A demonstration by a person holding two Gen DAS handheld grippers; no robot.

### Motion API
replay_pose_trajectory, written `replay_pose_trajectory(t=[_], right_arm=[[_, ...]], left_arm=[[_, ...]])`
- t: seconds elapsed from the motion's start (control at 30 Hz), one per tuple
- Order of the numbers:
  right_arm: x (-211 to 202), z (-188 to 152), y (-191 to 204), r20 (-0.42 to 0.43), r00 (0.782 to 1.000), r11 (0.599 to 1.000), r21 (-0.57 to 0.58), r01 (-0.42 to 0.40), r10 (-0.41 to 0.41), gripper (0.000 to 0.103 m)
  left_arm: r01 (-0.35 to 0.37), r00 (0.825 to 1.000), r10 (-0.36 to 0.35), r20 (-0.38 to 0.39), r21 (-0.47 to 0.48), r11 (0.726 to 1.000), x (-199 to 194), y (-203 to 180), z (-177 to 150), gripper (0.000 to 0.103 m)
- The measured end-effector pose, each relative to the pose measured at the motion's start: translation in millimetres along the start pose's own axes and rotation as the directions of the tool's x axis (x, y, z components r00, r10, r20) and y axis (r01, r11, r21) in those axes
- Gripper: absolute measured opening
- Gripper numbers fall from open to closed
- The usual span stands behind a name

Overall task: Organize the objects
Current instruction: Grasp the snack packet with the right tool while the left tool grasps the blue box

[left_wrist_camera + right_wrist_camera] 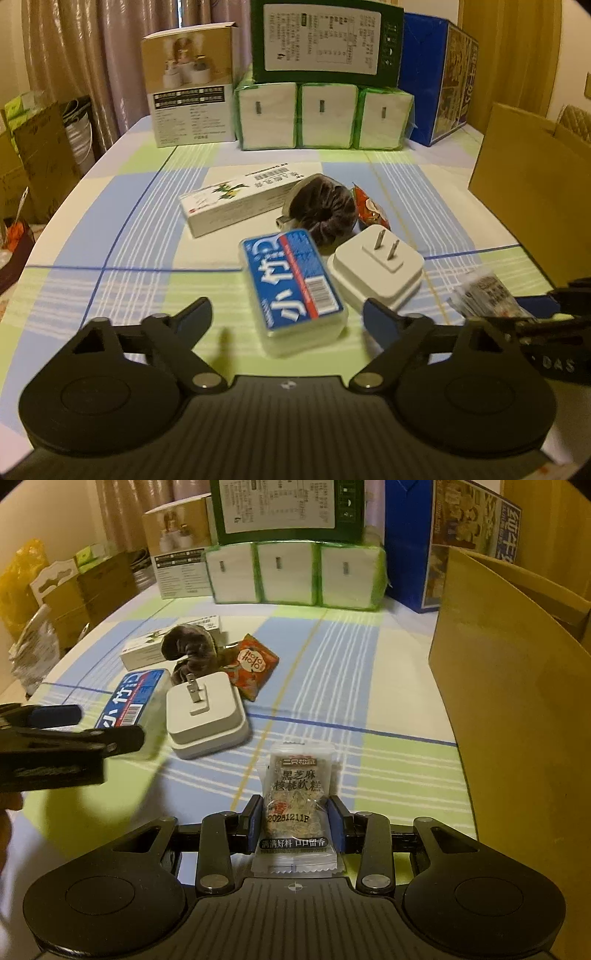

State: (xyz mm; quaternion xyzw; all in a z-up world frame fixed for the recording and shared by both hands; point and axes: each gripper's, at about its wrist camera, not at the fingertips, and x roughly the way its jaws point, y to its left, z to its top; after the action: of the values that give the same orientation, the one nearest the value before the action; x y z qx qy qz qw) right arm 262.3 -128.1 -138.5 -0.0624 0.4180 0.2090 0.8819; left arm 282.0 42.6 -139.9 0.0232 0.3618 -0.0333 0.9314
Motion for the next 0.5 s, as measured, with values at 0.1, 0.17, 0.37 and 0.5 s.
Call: replay_pose_trajectory(t=[0.1,0.17,0.37,0.5], right_arm=[[1.0,1.7,1.5,0.002,1.0,1.0,0.001,0.006,-0.006,0.034],[1.7,2.6,2.4,0.004,1.0,1.0,0.002,0.004,-0.004,0.034],[1.9,1.5,3.7,0.003,1.0,1.0,-0.004,0.004,-0.004,0.034],[-0.2,-0.4,4.6,0.002,1.0,1.0,-0.003,0.0,0.0,0.034]], left_arm=[[-0.02,1.0,0.02,-0.002,0.032,0.999,9.3,-7.0,2.4,0.078],[-0.045,0.999,0.045,-0.004,0.052,0.998,13.7,-9.8,3.1,0.07],[-0.073,0.997,0.074,-0.014,0.03,0.997,11.8,-8.1,-0.6,0.055],[-0.051,0.997,0.052,-0.055,0.03,0.998,-7.8,-11.7,-12.0,0.055]])
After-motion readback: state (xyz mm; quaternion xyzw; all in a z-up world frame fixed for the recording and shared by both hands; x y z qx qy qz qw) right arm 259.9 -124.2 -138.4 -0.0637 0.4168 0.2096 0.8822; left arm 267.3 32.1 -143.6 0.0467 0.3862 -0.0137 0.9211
